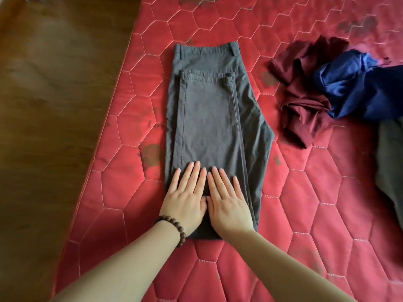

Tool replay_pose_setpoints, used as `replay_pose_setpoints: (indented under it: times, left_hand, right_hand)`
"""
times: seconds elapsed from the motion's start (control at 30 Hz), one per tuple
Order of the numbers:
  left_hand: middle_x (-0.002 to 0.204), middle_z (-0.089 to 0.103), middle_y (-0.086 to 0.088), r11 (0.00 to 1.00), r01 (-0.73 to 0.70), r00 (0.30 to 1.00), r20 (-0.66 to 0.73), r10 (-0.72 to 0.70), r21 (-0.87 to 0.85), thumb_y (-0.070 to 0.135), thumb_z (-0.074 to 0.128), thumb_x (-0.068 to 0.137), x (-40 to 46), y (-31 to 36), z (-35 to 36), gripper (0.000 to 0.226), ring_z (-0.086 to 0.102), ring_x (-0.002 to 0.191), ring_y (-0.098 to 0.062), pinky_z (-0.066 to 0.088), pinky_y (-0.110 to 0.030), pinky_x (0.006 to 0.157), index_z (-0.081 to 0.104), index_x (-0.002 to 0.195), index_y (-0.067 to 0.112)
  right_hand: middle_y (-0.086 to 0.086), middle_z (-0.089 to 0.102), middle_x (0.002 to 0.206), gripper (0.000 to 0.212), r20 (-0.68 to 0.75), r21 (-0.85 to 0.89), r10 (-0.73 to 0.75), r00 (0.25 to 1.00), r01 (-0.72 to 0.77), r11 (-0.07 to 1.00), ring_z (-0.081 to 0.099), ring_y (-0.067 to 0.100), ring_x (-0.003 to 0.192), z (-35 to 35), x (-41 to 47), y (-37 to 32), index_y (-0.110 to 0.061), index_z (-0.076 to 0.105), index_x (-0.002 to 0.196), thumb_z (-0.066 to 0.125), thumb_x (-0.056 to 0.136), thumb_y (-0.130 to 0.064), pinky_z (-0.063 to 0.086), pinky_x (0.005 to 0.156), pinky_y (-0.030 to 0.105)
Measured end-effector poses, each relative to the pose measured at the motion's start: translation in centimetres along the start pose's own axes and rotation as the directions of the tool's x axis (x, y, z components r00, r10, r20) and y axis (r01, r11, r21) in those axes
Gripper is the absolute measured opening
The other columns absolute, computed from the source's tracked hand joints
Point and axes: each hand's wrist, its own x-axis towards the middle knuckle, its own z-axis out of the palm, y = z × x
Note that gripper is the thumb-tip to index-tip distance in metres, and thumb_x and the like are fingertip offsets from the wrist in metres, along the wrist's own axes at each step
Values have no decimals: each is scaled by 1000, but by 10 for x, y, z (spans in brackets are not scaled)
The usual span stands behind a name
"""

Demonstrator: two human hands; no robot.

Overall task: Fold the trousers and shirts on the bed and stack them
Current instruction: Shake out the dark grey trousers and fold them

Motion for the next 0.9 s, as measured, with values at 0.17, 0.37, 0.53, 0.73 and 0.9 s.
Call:
replay_pose_setpoints:
  times: [0.17, 0.37, 0.53, 0.73, 0.9]
  left_hand:
    - [159, 19, -9, 999, 16, 999, -49, -18, -37, 43, 35, 89, -7, -6, 10, 67, 13, 148, -24, 15, -50, 118, 28, 151, 18]
    - [156, 21, -22, 992, 102, 993, -56, -106, -68, 49, 42, 82, -9, -5, 4, 70, 17, 146, -34, 22, -52, 115, 34, 148, 29]
    - [95, 57, -10, 982, 188, 959, -209, -191, -32, 45, 44, 80, 43, -9, -23, 37, 51, 93, -33, 35, -47, 84, 63, 96, 19]
    - [119, 55, -15, 983, 144, 916, -362, -175, -109, 27, 54, 84, 152, -32, -45, 28, 48, 115, -35, 35, -47, 97, 60, 106, 9]
    - [156, 23, -18, 984, 153, 969, -180, -167, -91, 38, 43, 95, 193, -50, -27, 60, 14, 146, -31, 12, -49, 118, 32, 148, 12]
  right_hand:
    - [2, 22, 158, 64, -42, 7, 102, 994, -102, 995, 16, 18, 147, 8, -9, 7, -17, 29, 150, 37, 94, -46, 16, 118, 48]
    - [2, 25, 157, 62, -71, -52, 339, 938, -343, 938, 19, 17, 146, -3, -28, 33, -20, 27, 151, 26, 95, -45, 5, 119, 50]
    - [9, 58, 111, 41, -229, -28, 208, 951, -220, 975, 55, 32, 108, -29, 16, 52, -9, 60, 120, 40, 88, -26, 23, 115, 51]
    - [8, 34, 153, 51, -110, 4, -4, 994, 4, 1000, 23, 26, 144, -43, 116, 65, -8, 40, 143, 49, 94, -19, 12, 120, 46]
    - [-4, 9, 161, 58, -11, -16, -39, 999, 38, 999, 0, 15, 149, -24, 139, 75, -20, 16, 153, 28, 98, -36, 2, 121, 43]
